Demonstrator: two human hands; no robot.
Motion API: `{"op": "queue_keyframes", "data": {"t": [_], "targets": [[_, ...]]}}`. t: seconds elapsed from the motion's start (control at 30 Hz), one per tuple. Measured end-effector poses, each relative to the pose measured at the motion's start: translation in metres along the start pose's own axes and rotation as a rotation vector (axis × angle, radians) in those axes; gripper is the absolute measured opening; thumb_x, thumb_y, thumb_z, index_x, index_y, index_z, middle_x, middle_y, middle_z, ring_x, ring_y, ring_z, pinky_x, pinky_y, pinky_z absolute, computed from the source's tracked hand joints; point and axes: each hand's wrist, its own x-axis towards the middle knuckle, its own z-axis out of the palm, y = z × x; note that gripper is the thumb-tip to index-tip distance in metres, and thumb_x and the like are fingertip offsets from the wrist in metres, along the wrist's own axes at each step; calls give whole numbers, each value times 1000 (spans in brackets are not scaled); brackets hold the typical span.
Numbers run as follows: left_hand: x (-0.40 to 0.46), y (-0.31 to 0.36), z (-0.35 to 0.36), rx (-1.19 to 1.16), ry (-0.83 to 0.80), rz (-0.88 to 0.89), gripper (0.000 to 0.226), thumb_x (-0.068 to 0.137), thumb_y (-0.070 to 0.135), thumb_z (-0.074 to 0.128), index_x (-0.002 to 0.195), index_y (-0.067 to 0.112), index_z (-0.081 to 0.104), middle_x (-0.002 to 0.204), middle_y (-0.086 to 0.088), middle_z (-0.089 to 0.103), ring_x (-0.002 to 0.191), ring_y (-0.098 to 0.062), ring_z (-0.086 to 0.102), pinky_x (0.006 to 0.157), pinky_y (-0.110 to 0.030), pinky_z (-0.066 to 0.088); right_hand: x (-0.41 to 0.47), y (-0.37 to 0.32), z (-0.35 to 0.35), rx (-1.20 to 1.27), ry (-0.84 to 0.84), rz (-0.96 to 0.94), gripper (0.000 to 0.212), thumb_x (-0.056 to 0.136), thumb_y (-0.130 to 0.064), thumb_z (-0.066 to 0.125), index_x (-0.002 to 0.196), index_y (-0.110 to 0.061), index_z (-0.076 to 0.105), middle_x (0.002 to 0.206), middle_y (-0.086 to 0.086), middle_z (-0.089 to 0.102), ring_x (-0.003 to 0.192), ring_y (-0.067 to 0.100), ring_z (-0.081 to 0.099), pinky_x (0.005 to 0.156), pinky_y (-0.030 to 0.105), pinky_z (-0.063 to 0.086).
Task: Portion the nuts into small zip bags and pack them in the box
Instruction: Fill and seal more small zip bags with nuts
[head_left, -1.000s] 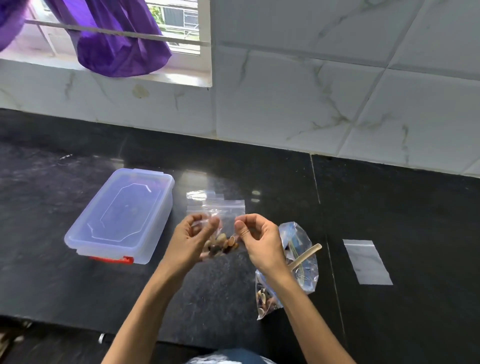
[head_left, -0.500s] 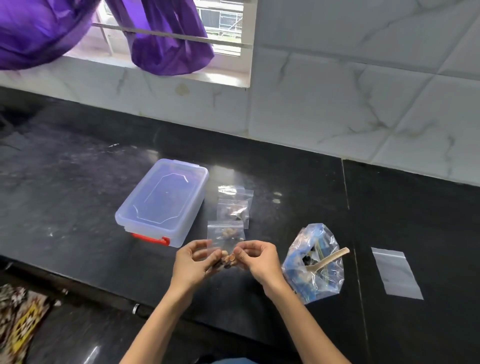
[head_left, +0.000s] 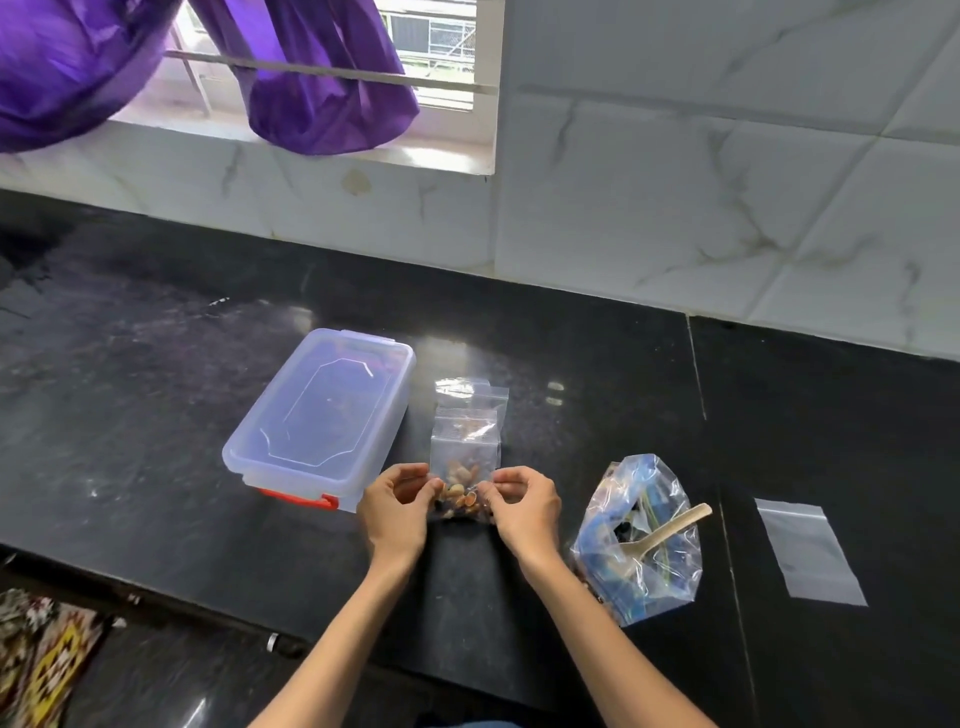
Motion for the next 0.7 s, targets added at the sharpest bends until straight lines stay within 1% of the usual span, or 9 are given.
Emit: {"op": "queue_keyframes", "data": {"t": [0.13,0.2,0.3,0.37,0.43,0.47,0.53,0.6,0.7], "targets": [[4,-5,2,40,18,1,18,78,8,76,90,16,68,85,0,72,83,-14,69,80,-27,54,0,-2,0,-26,28,4,18,77,-21,78,85,-19,62,76,-5,67,71,10,65,65,19,50],[5,-4,2,56,19,5,22,77,9,76,97,13,68,89,-1,72,84,-12,68,84,-28,54,-2,-4,-1,-41,42,-3,21,77,-22,78,88,-19,61,80,-6,66,68,6,62,62,14,46],[2,-2,3,74,38,41,31,77,10,77,106,10,67,99,-3,70,88,-13,65,84,-26,50,-10,-9,-5,-73,50,-30,23,80,-23,75,96,-19,60,91,-5,63,64,0,55,56,7,40],[-4,1,3,109,72,97,35,79,13,76,112,11,66,105,-1,68,94,-13,61,84,-24,46,-16,-17,-10,-74,47,-79,21,81,-22,74,96,-21,59,91,-6,63,65,-1,55,54,6,41],[-11,8,4,117,90,162,35,80,14,74,114,10,65,107,2,65,98,-11,58,84,-19,44,-24,-28,-17,-53,50,-131,20,81,-21,75,94,-22,59,89,-7,63,68,-1,56,57,4,43],[-16,13,6,107,91,198,34,81,14,73,114,10,65,106,4,64,99,-10,57,82,-13,43,-29,-34,-21,-29,55,-152,21,80,-21,75,94,-21,60,88,-8,63,70,-2,56,58,4,43],[-26,25,12,58,74,257,31,81,13,73,111,8,66,103,4,63,95,-10,57,71,-1,42,-38,-44,-33,26,73,-196,20,80,-21,75,94,-20,60,87,-10,62,73,-3,57,61,4,44],[-35,38,22,13,29,301,29,81,13,73,109,10,67,101,4,64,89,-9,60,67,-3,46,-46,-50,-50,61,113,-228,19,81,-20,74,93,-22,60,86,-13,61,76,-3,58,63,4,44],[-50,54,47,-38,-74,357,24,80,16,74,104,15,69,97,6,67,88,-9,63,74,-18,50,-51,-50,-83,114,224,-225,17,81,-20,74,90,-22,61,83,-12,63,73,0,60,62,7,45]]}}
